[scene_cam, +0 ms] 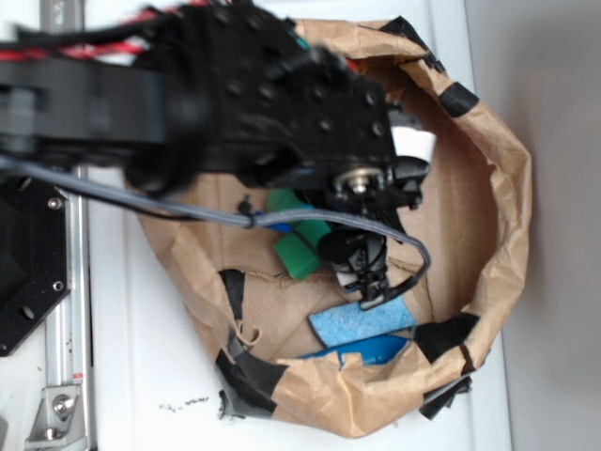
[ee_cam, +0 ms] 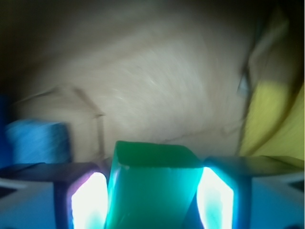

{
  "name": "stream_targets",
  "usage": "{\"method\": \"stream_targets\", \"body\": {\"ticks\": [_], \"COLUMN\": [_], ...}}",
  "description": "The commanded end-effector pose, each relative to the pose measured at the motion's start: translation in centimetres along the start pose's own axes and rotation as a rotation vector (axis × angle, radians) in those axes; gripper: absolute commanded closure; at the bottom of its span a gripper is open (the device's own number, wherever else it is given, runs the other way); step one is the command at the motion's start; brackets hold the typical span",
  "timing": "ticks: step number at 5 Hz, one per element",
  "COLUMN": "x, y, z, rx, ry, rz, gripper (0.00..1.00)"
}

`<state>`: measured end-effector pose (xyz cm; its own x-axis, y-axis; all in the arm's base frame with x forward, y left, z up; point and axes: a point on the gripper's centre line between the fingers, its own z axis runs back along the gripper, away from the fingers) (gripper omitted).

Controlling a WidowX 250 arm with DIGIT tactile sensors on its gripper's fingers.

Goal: Grab the green block.

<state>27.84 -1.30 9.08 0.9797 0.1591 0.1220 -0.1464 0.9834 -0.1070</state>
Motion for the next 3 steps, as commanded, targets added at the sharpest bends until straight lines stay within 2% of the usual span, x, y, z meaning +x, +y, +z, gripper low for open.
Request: {"method": "stream_targets", "body": {"ticks": [1, 3], "x": [2.75, 2.89], "y": [0.27, -0.41], "z": [10.54, 10.52], "rx": [0.078, 0.080], "ry": [-0.091, -0.084], "rz": [-0.204, -0.215], "gripper": [1.00, 1.00]}}
